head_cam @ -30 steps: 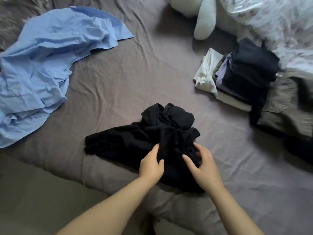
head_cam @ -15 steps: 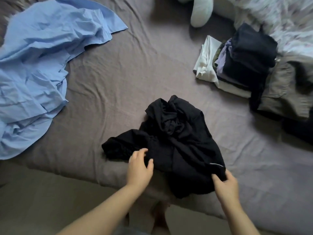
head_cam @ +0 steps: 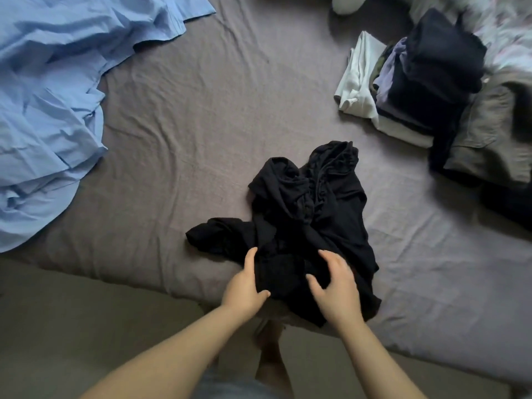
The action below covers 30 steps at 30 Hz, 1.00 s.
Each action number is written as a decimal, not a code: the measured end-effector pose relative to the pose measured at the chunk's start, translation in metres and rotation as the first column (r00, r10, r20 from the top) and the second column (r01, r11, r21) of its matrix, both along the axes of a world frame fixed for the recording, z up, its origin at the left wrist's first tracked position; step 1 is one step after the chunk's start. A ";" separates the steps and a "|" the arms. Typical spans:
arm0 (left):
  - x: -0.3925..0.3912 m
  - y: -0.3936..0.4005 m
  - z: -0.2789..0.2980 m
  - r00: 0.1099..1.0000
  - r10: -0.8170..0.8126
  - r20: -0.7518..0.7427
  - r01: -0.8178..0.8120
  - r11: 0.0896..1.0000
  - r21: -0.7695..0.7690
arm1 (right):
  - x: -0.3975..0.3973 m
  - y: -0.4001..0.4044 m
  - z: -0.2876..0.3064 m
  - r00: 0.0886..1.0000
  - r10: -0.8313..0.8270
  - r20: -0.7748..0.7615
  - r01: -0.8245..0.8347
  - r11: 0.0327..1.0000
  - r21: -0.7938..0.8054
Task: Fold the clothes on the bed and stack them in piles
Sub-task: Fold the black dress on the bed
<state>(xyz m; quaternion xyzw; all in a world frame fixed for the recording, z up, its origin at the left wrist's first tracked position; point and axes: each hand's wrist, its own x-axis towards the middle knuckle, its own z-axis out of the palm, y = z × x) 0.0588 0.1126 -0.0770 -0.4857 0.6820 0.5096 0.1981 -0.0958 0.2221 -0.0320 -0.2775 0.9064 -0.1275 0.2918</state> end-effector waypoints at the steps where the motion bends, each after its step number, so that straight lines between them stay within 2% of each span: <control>1: 0.010 0.003 0.002 1.000 0.010 -0.011 -0.010 1.000 0.010 | 0.006 -0.008 -0.003 0.989 0.073 0.129 -0.075 0.997 0.012; 4: 0.036 0.003 0.007 0.996 0.077 -0.054 -0.074 0.996 0.047 | 0.036 -0.028 -0.013 0.904 0.247 0.350 -0.304 0.945 0.118; 6: 0.047 0.000 0.010 0.999 0.023 -0.039 -0.022 1.000 0.022 | 0.062 -0.033 -0.017 0.878 0.249 0.408 -0.338 0.928 0.160; 8: 0.050 -0.005 0.013 0.999 -0.041 -0.028 0.042 0.999 0.017 | 0.083 -0.033 -0.017 0.889 0.221 0.401 -0.304 0.939 0.158; 12: 0.057 -0.014 0.007 0.999 -0.012 -0.030 0.016 0.991 0.131 | 0.106 -0.016 -0.007 0.893 0.170 0.416 -0.244 0.961 0.131; 15: 0.054 -0.014 0.002 0.990 0.136 -0.028 -0.126 0.965 0.229 | 0.102 0.005 0.001 0.945 0.125 0.301 -0.169 0.978 0.122; 17: 0.048 -0.018 -0.002 0.950 0.307 0.053 -0.312 0.940 0.138 | 0.095 0.020 0.009 0.971 0.096 0.219 -0.117 0.989 0.086; 18: 0.042 -0.022 -0.003 0.905 0.418 0.082 -0.425 0.899 0.102 | 0.091 0.029 0.011 0.980 0.078 0.186 -0.090 0.994 0.056; 19: 0.036 -0.027 -0.004 0.830 0.548 0.105 -0.558 0.820 0.128 | 0.087 0.038 0.014 0.987 0.057 0.153 -0.061 0.998 0.022; 20: 0.028 -0.033 -0.001 0.702 0.700 0.127 -0.707 0.667 0.235 | 0.084 0.047 0.015 0.992 0.025 0.121 -0.025 1.000 -0.003; 22: 0.010 -0.044 0.008 0.384 0.896 0.223 -0.858 0.257 0.445 | 0.077 0.064 0.019 0.996 -0.071 0.057 0.075 0.995 -0.061; 23: 0.000 -0.051 0.013 0.268 0.926 0.265 -0.863 0.109 0.492 | 0.074 0.070 0.021 0.990 -0.138 0.037 0.140 0.987 -0.082; 24: -0.006 -0.056 0.014 0.200 0.936 0.291 -0.859 0.025 0.511 | 0.070 0.074 0.022 0.977 -0.211 0.027 0.213 0.973 -0.093; 25: -0.013 -0.061 0.015 0.171 0.935 0.311 -0.859 -0.013 0.512 | 0.065 0.077 0.020 0.961 -0.276 0.034 0.278 0.956 -0.095; 27: -0.018 -0.062 0.012 0.173 0.930 0.326 -0.854 -0.024 0.520 | 0.056 0.078 0.017 0.946 -0.300 0.119 0.311 0.946 -0.088; 29: -0.019 -0.055 0.010 0.232 0.912 0.337 -0.859 0.030 0.511 | 0.045 0.068 0.017 0.923 -0.206 0.325 0.208 0.978 0.029; 30: -0.018 -0.050 0.010 0.288 0.898 0.334 -0.881 0.112 0.460 | 0.036 0.059 0.016 0.894 -0.144 0.424 0.116 0.989 0.091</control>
